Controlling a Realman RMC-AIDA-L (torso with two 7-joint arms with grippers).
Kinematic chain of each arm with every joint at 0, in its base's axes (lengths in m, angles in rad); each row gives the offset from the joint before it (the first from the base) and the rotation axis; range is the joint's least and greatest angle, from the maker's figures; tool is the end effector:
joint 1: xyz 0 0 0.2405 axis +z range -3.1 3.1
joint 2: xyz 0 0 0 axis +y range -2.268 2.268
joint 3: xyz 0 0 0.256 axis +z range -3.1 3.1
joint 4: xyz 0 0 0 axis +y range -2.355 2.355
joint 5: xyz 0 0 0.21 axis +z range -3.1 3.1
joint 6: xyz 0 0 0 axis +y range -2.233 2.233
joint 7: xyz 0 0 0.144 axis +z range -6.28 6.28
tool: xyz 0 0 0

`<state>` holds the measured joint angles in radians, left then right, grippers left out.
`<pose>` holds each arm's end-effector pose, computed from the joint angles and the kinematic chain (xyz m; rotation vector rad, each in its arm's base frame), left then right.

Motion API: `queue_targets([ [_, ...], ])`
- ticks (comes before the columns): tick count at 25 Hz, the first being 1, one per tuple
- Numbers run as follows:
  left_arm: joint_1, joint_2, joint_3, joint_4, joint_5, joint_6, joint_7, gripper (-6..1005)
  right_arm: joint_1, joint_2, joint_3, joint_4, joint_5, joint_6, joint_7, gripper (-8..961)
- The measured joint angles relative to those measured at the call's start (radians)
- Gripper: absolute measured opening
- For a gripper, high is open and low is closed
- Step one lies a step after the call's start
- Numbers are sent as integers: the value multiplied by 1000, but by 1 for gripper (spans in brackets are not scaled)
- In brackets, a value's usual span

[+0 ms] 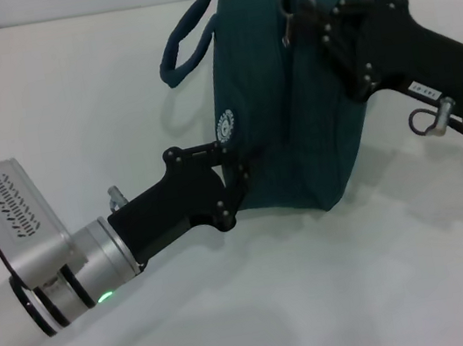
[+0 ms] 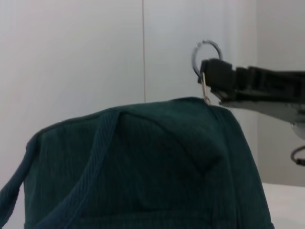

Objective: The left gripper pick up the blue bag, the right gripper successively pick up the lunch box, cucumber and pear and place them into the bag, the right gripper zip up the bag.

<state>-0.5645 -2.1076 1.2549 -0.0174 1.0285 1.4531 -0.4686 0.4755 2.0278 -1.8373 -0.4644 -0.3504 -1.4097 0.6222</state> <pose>-0.2547 0.2849 -0.0885 -2.4414 -0.2702 -0.9730 0.1883 0.3253 -0.0332 -2.2529 0.0963 1.3246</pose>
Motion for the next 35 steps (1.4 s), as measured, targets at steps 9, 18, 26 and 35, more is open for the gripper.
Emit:
queue_targets([
  [9, 26, 0, 0, 1, 10, -11, 13, 98, -24, 0, 12, 8, 63, -1, 1, 15],
  [18, 27, 1, 65, 13, 43, -31, 15, 94, -21, -5, 101, 24, 65, -2, -5, 15],
  [26, 59, 0, 83, 29, 31, 72, 27, 101, -33, -2, 94, 25, 58, -43, -33, 16],
  [35, 99, 0, 80, 54, -71, 190, 5, 252, -45, 0, 79, 26, 57, -67, -104, 16],
])
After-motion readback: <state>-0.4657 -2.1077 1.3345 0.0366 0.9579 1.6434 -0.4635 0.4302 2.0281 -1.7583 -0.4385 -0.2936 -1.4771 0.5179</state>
